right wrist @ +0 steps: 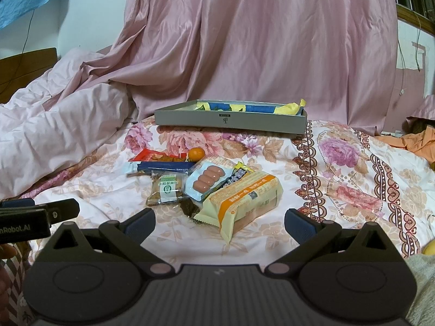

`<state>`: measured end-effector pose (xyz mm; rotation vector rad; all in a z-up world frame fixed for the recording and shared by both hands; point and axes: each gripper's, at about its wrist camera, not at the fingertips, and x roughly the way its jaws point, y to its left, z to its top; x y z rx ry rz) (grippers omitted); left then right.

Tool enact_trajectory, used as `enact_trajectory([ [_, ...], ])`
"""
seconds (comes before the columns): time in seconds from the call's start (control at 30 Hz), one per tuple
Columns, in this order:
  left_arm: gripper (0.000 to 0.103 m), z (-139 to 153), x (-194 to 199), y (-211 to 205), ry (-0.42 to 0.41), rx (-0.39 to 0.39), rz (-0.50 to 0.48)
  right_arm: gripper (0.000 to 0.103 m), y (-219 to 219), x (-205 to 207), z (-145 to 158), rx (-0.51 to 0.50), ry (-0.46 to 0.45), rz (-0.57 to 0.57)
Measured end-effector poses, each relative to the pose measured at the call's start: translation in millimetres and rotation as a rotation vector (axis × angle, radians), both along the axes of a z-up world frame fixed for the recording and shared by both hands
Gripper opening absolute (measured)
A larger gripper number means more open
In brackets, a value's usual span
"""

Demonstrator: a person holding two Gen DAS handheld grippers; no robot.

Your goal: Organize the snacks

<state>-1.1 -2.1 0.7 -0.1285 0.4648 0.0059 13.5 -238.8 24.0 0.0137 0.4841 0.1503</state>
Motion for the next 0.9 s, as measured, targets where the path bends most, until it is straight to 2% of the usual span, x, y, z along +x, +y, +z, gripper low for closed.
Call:
enact_trajectory([
  [0.73, 0.102, -4.4, -1.2, 5.8, 0.009, 0.007, 0.000, 0.103, -1.3, -0.5, 0.1, 0.000, 0.010, 0.001],
  [0.9, 0.102, -8.7, 2.3, 3.7, 0.032, 0.022, 0.004, 0.103, 1.5, 5.2, -6.0, 0.002, 0.052, 0.018],
])
